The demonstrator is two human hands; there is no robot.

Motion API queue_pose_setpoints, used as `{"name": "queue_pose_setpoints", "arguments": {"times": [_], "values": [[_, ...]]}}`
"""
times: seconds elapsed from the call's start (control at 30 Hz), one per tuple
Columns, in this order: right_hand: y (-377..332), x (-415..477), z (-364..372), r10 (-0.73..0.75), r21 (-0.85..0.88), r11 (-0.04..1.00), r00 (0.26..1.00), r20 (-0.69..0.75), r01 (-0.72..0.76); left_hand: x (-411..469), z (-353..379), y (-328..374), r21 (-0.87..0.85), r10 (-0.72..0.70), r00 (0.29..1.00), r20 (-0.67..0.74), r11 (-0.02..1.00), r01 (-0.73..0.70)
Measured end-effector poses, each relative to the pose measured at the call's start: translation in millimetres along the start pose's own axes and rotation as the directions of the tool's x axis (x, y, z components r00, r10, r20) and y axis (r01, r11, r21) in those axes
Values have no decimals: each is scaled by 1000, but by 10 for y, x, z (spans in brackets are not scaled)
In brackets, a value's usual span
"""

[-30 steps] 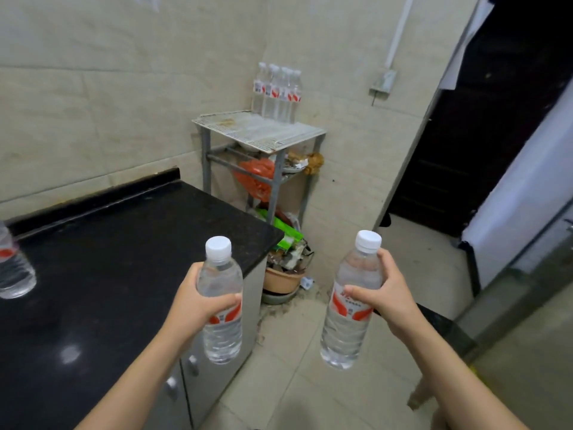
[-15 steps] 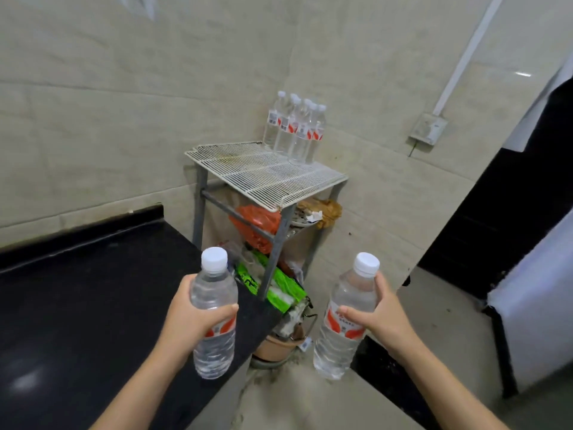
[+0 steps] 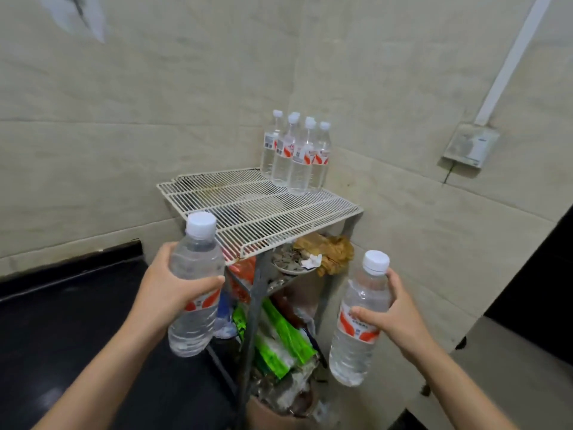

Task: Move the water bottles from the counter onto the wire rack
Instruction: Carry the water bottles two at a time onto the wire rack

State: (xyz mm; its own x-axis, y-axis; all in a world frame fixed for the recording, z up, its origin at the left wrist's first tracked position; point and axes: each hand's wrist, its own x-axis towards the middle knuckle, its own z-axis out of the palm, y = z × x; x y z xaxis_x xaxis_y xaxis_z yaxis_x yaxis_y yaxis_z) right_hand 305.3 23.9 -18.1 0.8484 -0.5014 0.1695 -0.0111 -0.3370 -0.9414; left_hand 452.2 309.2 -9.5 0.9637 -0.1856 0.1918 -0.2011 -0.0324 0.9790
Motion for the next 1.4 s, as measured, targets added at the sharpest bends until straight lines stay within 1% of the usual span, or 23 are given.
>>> {"name": "queue_pose_setpoints", "arguments": {"times": [0.13, 0.23, 0.37, 0.43, 0.53, 0.67, 0.8, 0.9, 1.03, 1.13, 1.2, 1.3, 1.4], "values": [[-78, 666, -312, -107, -21, 994, 984, 142, 111, 252, 426, 277, 1, 40, 989, -141, 999, -40], [-274, 1164, -443, -209, 18, 978, 954, 215, 210, 450, 603, 513, -45, 69, 978, -194, 996, -79], [-603, 1769, -424, -329, 118, 944, 919, 217, 310, 807, 706, 745, -115, 105, 945, -309, 982, -147], [-773, 2121, -317, -387, 166, 920, 893, 231, 355, 1051, 741, 817, -141, 110, 916, -385, 974, -176], [-947, 2657, -20, -423, 222, 901, 870, 254, 374, 1460, 770, 871, -176, 98, 880, -464, 964, -200], [-900, 3315, 505, -409, 245, 903, 882, 235, 353, 2098, 829, 721, -182, 97, 891, -444, 963, -196], [-854, 3948, 1028, -331, 250, 929, 914, 234, 272, 2785, 845, 467, -164, 44, 925, -376, 980, -113], [-892, 4460, 1364, -278, 261, 941, 934, 226, 217, 3306, 878, 390, -146, 33, 939, -342, 985, -87], [-925, 4993, 1724, -275, 190, 956, 908, 316, 223, 3840, 971, 277, -144, 46, 921, -387, 983, -110], [-987, 5259, 1926, -239, 97, 971, 882, 405, 219, 4156, 1002, 173, -146, 37, 927, -374, 984, -99], [-1033, 5391, 2021, -226, 60, 973, 885, 408, 221, 4324, 1017, 111, -134, 37, 934, -355, 987, -90], [-1051, 5559, 2109, -210, 71, 977, 890, 405, 199, 4503, 1044, 3, -104, 53, 935, -350, 990, -95], [-1000, 5662, 2162, -181, 58, 983, 885, 429, 173, 4628, 1043, -124, -88, 40, 936, -349, 993, -75]]}}
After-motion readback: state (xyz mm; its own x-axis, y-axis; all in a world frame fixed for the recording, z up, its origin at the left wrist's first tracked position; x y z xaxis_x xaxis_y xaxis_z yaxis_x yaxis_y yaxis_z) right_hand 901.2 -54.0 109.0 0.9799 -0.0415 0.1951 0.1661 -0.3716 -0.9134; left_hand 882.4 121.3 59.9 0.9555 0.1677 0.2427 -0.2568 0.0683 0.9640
